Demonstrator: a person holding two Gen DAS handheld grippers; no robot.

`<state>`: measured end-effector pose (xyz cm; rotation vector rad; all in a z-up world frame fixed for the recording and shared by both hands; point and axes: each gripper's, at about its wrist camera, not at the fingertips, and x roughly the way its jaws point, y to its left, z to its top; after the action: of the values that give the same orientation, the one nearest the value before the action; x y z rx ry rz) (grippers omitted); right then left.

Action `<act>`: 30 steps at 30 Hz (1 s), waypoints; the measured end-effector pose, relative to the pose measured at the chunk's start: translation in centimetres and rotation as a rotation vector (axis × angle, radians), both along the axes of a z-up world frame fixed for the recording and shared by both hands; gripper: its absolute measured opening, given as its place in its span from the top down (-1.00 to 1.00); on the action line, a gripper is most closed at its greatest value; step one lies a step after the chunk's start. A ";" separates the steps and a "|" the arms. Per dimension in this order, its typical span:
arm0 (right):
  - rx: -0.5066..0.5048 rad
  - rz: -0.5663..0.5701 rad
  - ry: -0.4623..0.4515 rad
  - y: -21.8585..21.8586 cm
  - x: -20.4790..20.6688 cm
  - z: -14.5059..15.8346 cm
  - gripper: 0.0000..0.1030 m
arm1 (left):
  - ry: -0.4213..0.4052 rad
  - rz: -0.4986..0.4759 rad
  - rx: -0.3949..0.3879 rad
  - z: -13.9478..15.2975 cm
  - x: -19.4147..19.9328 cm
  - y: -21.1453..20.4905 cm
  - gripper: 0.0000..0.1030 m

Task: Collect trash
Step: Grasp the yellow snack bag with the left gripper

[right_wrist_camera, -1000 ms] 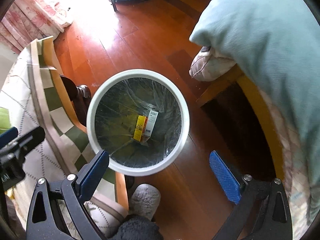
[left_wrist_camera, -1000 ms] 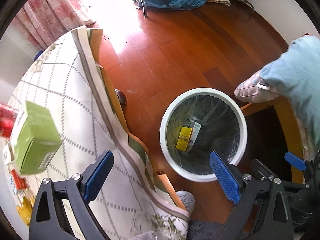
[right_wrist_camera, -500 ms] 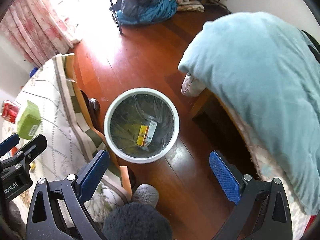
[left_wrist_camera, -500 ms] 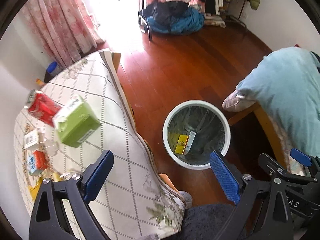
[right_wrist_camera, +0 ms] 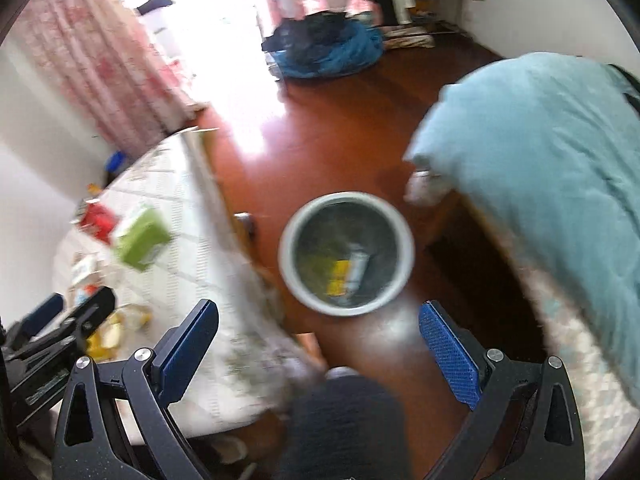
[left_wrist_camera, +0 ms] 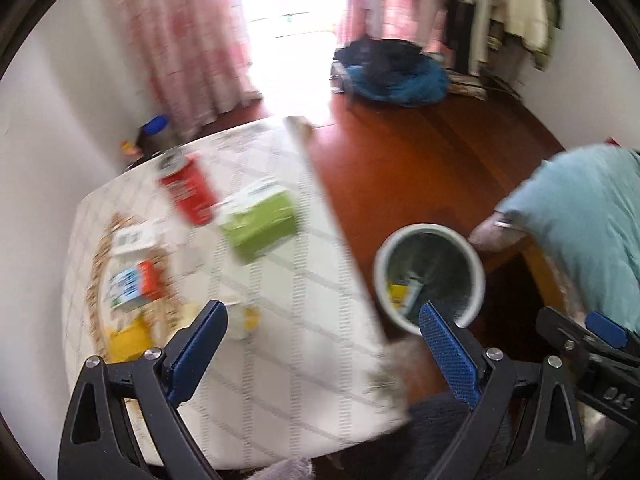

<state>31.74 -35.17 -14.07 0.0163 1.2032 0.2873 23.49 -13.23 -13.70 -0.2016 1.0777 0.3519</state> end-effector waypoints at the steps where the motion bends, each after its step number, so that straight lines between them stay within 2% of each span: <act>1: 0.002 0.017 0.011 1.1 -0.3 -0.3 -0.97 | 0.007 0.031 0.006 -0.3 -0.8 1.4 -0.90; 7: 0.035 0.174 0.099 10.5 -2.2 -3.5 -0.97 | 0.100 0.270 -0.016 -4.7 -6.6 11.9 -0.90; 11: 0.049 0.264 0.155 16.9 -2.8 -6.2 -0.97 | 0.134 0.433 -0.091 -8.4 -10.5 17.8 -0.89; 15: 0.045 0.322 0.193 22.1 -3.1 -8.8 -0.96 | 0.159 0.476 -0.192 -11.8 -11.1 20.5 -0.89; 17: 0.035 0.339 0.208 24.3 -3.3 -10.5 -0.82 | 0.164 0.475 -0.240 -13.5 -10.6 21.0 -0.89; 19: 0.023 0.348 0.226 26.0 -3.2 -12.1 -0.53 | 0.164 0.473 -0.266 -14.9 -10.1 21.3 -0.89; 20: 0.022 0.347 0.236 26.5 -3.0 -12.8 -0.47 | 0.164 0.471 -0.273 -15.4 -9.8 21.4 -0.86; 21: 0.024 0.345 0.245 27.0 -2.8 -13.5 -0.37 | 0.165 0.471 -0.274 -15.9 -9.7 21.4 -0.63; 22: 0.031 0.345 0.255 27.4 -2.8 -14.2 -0.32 | 0.166 0.472 -0.275 -16.4 -9.6 21.5 -0.28; 23: 0.037 0.344 0.261 27.6 -2.7 -14.7 -0.27 | 0.169 0.479 -0.272 -16.7 -9.6 21.6 -0.19; 25: 0.055 0.350 0.264 28.0 -2.7 -15.4 0.03 | 0.145 0.478 -0.260 -16.7 -9.7 21.4 -0.14; 27: 0.060 0.362 0.247 28.3 -2.9 -15.7 0.17 | 0.141 0.470 -0.249 -16.7 -9.9 21.1 -0.13; 28: 0.066 0.378 0.233 28.5 -3.0 -15.7 0.33 | 0.141 0.467 -0.240 -16.6 -9.9 21.0 -0.12; 29: 0.069 0.388 0.232 28.6 -3.1 -15.7 0.58 | 0.142 0.464 -0.225 -16.5 -10.0 20.7 -0.12; 30: 0.065 0.394 0.227 28.7 -3.2 -15.7 0.66 | 0.144 0.462 -0.214 -16.3 -10.0 20.6 -0.12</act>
<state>28.57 -6.45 -29.81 -0.1362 1.4194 0.6840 13.46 7.38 -30.05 -0.6291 1.2071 0.6725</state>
